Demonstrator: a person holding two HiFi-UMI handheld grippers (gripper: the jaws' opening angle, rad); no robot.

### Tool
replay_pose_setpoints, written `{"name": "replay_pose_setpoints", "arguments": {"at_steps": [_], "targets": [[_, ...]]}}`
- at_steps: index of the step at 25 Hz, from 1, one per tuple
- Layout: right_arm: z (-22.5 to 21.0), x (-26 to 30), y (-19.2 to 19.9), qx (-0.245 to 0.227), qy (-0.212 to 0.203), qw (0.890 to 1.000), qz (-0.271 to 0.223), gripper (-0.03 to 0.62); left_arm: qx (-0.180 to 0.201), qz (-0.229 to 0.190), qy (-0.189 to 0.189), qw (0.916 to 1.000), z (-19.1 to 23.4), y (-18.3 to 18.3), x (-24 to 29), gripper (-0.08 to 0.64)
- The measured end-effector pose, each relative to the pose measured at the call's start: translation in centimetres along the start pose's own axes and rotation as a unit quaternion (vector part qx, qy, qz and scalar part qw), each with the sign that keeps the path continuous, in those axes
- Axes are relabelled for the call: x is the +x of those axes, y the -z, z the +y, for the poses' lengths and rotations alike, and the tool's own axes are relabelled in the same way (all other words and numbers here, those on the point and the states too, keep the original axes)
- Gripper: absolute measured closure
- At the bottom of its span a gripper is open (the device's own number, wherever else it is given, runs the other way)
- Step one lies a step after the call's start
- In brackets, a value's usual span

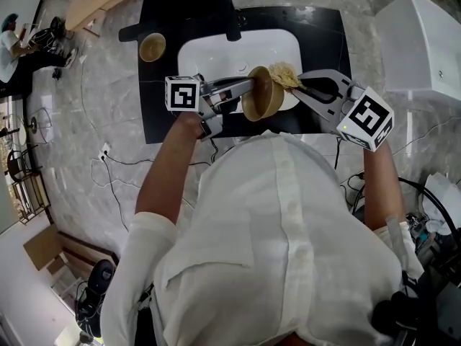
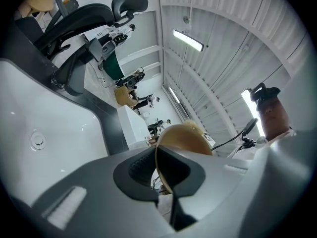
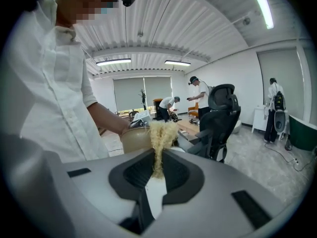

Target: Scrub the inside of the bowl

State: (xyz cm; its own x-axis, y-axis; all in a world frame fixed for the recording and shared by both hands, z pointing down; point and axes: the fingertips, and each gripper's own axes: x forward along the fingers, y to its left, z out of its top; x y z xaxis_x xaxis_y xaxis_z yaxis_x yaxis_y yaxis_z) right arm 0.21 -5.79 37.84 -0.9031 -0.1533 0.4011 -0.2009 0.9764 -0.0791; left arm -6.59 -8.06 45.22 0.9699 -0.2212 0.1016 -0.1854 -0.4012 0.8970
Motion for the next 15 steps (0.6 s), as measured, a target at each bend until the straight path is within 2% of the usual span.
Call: {"name": "replay_pose_setpoints", "arguments": {"at_steps": [9, 15], "targets": [[3.3, -0.3, -0.9, -0.002, -0.058, 0.998, -0.018, 0.555, -0.035, -0.048, -0.001, 0.9983, 0.6, -1.4, -0.6, 0.545], [5.5, 1.0, -0.3, 0.002, -0.095, 0.995, -0.018, 0.555, -0.048, -0.088, 0.027, 0.9947, -0.5, -2.9, -0.7, 0.545]]}}
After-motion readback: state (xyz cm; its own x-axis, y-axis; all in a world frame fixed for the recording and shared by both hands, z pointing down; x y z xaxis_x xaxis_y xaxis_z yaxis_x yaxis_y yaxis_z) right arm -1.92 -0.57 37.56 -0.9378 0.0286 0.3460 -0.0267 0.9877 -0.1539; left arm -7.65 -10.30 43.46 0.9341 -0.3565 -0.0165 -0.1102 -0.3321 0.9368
